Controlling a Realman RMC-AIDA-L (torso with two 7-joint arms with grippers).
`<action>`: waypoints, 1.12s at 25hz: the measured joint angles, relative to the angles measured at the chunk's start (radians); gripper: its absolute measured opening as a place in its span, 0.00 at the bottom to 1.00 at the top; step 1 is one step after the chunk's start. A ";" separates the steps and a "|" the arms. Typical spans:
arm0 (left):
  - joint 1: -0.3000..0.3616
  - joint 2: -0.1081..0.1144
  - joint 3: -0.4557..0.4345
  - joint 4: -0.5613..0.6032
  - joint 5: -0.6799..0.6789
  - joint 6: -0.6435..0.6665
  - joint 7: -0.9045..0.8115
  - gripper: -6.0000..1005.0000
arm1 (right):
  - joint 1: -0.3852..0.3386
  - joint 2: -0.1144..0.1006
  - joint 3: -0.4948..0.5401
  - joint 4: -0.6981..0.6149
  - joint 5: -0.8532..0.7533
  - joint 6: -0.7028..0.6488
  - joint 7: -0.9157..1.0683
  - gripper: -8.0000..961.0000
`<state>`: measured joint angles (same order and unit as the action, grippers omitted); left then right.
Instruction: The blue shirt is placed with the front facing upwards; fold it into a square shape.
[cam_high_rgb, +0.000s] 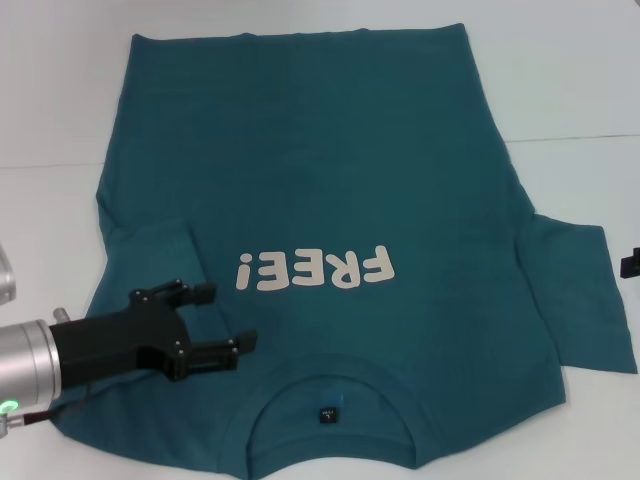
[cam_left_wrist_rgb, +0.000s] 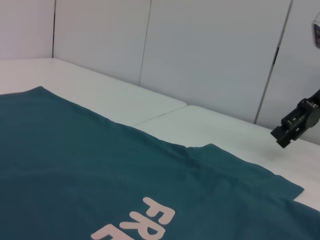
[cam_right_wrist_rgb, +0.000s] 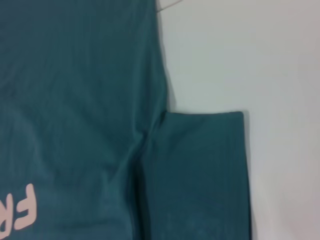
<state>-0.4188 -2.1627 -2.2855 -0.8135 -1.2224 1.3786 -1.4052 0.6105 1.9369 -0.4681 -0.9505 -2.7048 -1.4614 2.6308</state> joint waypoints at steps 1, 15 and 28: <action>0.001 0.000 -0.001 0.004 0.000 0.000 0.003 0.91 | 0.000 -0.001 -0.002 0.013 0.001 0.012 0.000 0.95; -0.011 0.000 -0.004 0.043 -0.005 -0.001 0.031 0.91 | 0.011 0.004 -0.013 0.128 0.012 0.113 -0.015 0.95; -0.013 0.000 -0.006 0.038 -0.005 0.007 0.032 0.91 | 0.020 0.005 -0.014 0.193 0.043 0.166 -0.022 0.95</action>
<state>-0.4318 -2.1629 -2.2918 -0.7752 -1.2272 1.3858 -1.3729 0.6306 1.9421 -0.4817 -0.7573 -2.6616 -1.2955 2.6089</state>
